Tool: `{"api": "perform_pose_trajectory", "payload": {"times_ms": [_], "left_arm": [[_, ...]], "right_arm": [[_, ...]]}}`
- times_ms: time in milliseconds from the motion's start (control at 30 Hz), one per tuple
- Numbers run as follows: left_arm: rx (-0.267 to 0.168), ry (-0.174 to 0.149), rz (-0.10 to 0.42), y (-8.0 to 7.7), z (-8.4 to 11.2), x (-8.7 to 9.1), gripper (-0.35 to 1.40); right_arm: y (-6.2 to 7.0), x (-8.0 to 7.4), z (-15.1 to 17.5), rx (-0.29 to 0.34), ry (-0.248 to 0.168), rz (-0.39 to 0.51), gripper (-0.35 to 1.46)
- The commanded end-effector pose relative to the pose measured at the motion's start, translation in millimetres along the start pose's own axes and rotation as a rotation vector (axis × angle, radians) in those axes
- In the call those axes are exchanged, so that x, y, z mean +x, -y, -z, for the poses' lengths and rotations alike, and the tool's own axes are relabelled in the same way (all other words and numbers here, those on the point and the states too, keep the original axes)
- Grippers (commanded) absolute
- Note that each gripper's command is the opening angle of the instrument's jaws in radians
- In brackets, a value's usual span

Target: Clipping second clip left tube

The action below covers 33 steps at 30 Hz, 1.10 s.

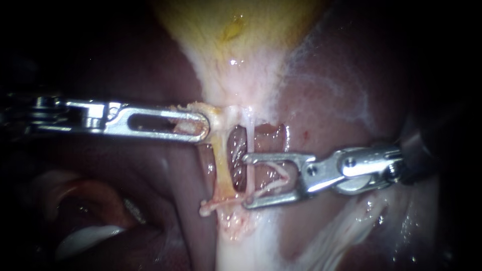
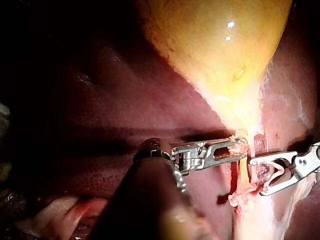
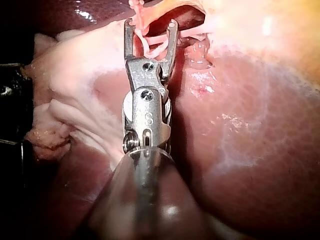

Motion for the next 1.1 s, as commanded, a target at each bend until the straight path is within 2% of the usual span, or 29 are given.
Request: {"api": "perform_pose_trajectory", "payload": {"times_ms": [33,333,400,633,800,933,967,1000,1067,1100], "left_arm": [[0.000,0.000,0.000,0.1,0.0,0.0,-0.35],[-0.001,0.001,0.001,0.2,-0.2,0.0,-0.35],[-0.001,0.001,0.001,0.2,-0.2,0.0,-0.35],[-0.001,0.001,0.001,0.2,-0.2,0.0,-0.35],[-0.001,0.002,0.001,0.2,-0.3,0.0,-0.35],[-0.001,0.002,0.001,0.2,-0.3,0.0,-0.35],[-0.001,0.001,0.001,0.2,-0.3,0.0,-0.35],[-0.001,0.001,0.001,0.2,-0.3,0.0,-0.35],[-0.001,0.001,0.001,0.1,-0.3,0.0,-0.35],[-0.001,0.001,0.001,0.1,-0.3,0.0,-0.35]], "right_arm": [[-0.1,-0.2,-0.4,0.002,0.000,-0.002,0.49],[-0.5,-0.7,-3.7,0.065,-0.005,-0.042,0.47],[-0.6,-0.5,-4.1,0.075,-0.020,-0.061,0.46],[-1.0,-0.1,-5.3,0.099,-0.116,-0.145,0.44],[-1.0,-0.2,-5.5,0.107,-0.117,-0.203,0.37],[-1.1,-0.2,-5.1,0.105,-0.117,-0.216,0.21],[-1.1,-0.2,-5.0,0.103,-0.117,-0.216,0.12],[-1.1,-0.2,-4.7,0.089,-0.117,-0.229,-0.08],[-1.1,-0.1,-4.5,0.073,-0.117,-0.255,-0.33],[-1.1,-0.1,-4.4,0.073,-0.117,-0.267,-0.35]]}}
